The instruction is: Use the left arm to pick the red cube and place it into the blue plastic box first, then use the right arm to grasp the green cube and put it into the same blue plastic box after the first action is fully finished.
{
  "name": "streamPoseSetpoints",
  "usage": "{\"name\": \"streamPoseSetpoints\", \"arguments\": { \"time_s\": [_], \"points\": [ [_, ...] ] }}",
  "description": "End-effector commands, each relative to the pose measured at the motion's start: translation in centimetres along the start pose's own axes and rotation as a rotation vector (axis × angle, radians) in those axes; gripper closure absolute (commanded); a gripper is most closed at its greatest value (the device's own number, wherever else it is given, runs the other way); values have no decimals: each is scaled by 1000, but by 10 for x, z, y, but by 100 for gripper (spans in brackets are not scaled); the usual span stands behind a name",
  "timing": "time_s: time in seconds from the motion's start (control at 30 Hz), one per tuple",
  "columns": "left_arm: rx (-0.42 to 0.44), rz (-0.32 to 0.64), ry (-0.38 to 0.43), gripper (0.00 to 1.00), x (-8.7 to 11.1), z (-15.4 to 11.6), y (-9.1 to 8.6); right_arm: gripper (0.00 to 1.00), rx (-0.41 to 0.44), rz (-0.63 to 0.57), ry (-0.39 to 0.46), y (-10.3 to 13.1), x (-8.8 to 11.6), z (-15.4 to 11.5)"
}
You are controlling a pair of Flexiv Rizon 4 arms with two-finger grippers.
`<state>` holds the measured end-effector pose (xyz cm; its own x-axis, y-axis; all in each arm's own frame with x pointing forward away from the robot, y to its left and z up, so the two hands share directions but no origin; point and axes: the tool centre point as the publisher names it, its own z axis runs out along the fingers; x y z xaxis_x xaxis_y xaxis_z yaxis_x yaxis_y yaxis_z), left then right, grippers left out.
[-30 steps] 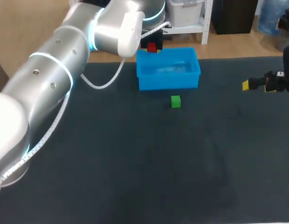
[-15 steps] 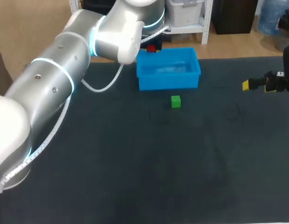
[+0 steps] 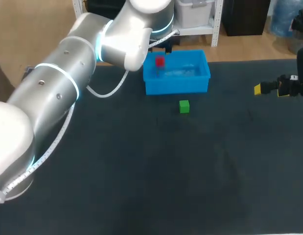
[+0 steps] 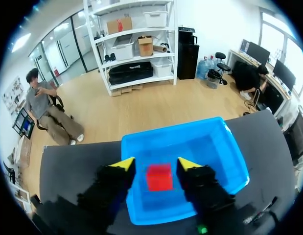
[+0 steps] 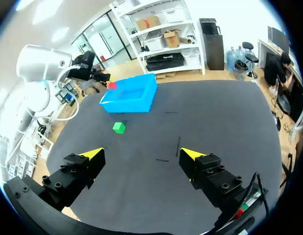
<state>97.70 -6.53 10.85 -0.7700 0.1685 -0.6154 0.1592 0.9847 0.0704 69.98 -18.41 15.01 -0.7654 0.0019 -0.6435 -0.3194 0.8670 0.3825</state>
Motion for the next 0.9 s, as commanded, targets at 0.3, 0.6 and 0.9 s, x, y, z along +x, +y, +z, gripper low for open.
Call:
{"name": "streamPoseSetpoints", "arguments": {
  "time_s": [0.3, 0.6, 0.9],
  "points": [
    [-4, 3, 379, 0, -20, 13, -4, 0, -1, -1, 1, 0, 0, 0],
    [25, -2, 373, 0, -6, -7, 0, 0, -1, -1, 1, 0, 0, 0],
    [47, -25, 361, 0, 10, -33, 8, 0, -1, -1, 1, 0, 0, 0]
  ]
}}
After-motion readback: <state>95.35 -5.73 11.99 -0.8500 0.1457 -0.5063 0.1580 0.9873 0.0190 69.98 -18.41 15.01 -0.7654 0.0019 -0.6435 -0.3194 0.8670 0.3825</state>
